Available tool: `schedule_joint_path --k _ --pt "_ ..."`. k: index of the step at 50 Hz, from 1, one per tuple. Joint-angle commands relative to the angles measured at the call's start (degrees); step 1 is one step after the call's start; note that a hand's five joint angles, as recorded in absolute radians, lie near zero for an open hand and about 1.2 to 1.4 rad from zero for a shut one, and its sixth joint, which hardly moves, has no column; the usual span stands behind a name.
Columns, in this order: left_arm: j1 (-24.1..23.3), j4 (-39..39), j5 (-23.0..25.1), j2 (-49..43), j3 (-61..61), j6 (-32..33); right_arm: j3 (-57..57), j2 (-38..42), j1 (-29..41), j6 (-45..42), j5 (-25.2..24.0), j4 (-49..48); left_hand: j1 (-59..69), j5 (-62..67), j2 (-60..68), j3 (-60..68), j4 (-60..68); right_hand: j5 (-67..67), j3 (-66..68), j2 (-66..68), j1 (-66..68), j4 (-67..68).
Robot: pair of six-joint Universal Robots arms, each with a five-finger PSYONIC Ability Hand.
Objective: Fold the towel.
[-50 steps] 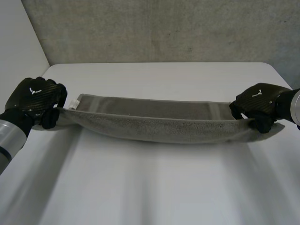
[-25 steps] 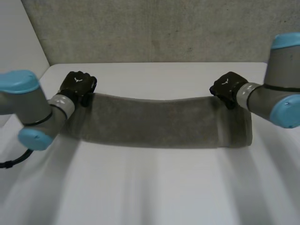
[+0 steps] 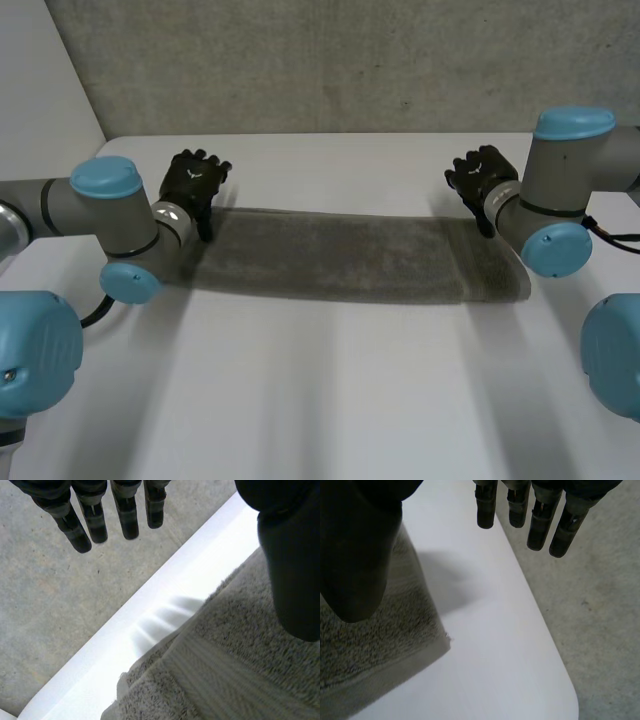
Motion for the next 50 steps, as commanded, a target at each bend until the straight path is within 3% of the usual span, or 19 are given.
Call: schedule_joint_path --k 1,7,12,20,29,35,43,45,46,47,48,49,50 --pt "-0.37 0.31 -1.72 7.46 -7.54 -1.24 2.96 -7.37 0.99 5.78 -1.21 0.37 -4.93 -13.17 -4.97 -4.46 -4.62 -3.37 -4.0 -3.88 -3.46 -4.53" --pt "0.24 0.75 -1.46 18.94 -18.15 -5.79 10.97 -16.0 1.43 9.05 -3.32 -0.16 -4.93 -13.17 -4.97 -4.46 -4.62 -3.37 -4.0 -3.88 -3.46 -4.53" --pt "1.2 1.37 -1.28 28.52 -27.28 -10.37 26.31 -27.75 1.61 9.49 -3.94 -2.08 -4.93 -13.17 -4.97 -4.46 -4.62 -3.37 -4.0 -3.88 -3.46 -4.53" --pt "1.91 5.76 -0.93 40.77 -44.01 -13.63 48.54 -37.52 0.64 10.97 -3.85 -9.19 -4.93 -13.17 -4.97 -4.46 -4.62 0.58 -0.05 0.07 0.49 -0.58" --pt "1.91 20.42 -1.19 47.27 -59.2 -13.89 61.77 -39.21 -0.85 15.81 -4.38 -16.59 -4.93 -13.17 -4.97 -4.46 -4.62 1.09 0.45 0.57 0.99 -0.07" --pt "1.91 25.44 -1.46 46.75 -63.17 -16.0 64.14 -33.4 -3.84 15.81 -4.47 -23.1 -4.93 -13.17 -4.97 -4.46 -4.62 2.94 2.3 2.42 2.84 1.78" --pt "2.17 27.47 -1.46 46.22 -64.14 -18.64 61.68 -27.08 -6.74 15.29 -4.64 -27.58 -4.93 -13.17 -4.97 -4.46 -4.62 19.76 19.13 19.24 19.67 18.6" --pt "2.17 27.64 -1.46 46.22 -64.31 -18.73 59.85 -25.24 -7.18 15.2 -4.64 -27.49 -4.93 -13.17 -4.97 -4.46 -4.62 35.81 35.18 35.3 35.72 34.65" --pt "2.17 27.73 -1.46 46.22 -64.66 -18.82 59.84 -25.23 -7.18 15.2 -4.64 -27.49 -4.93 -13.17 -4.97 -4.46 -4.62 35.91 35.27 35.39 35.81 34.75" --pt "2.17 27.73 -1.46 46.22 -64.67 -18.82 58.79 -24.45 -7.27 15.2 -4.55 -27.23 -4.93 -13.17 -4.97 -4.46 -4.62 48.4 47.76 47.88 48.3 47.24" --pt "2.17 27.91 -1.46 46.22 -64.84 -18.73 58.78 -24.44 -7.27 15.2 -4.55 -27.23 -4.93 -13.17 -4.97 -4.46 -4.62 48.52 47.89 48.01 48.43 47.36" --pt "2.17 28.08 -1.46 46.22 -65.1 -18.73 58.09 -24.09 -7.53 15.2 -3.68 -27.23 -4.93 -13.17 -4.97 -4.46 -4.62 66.45 65.82 65.93 66.36 65.29" --pt "2.17 28.09 -1.46 46.22 -65.11 -18.73 57.9 -24.52 -8.49 15.2 -3.15 -27.4 -4.93 -13.17 -4.97 -4.46 -4.62 66.63 66.0 66.12 66.54 65.47"
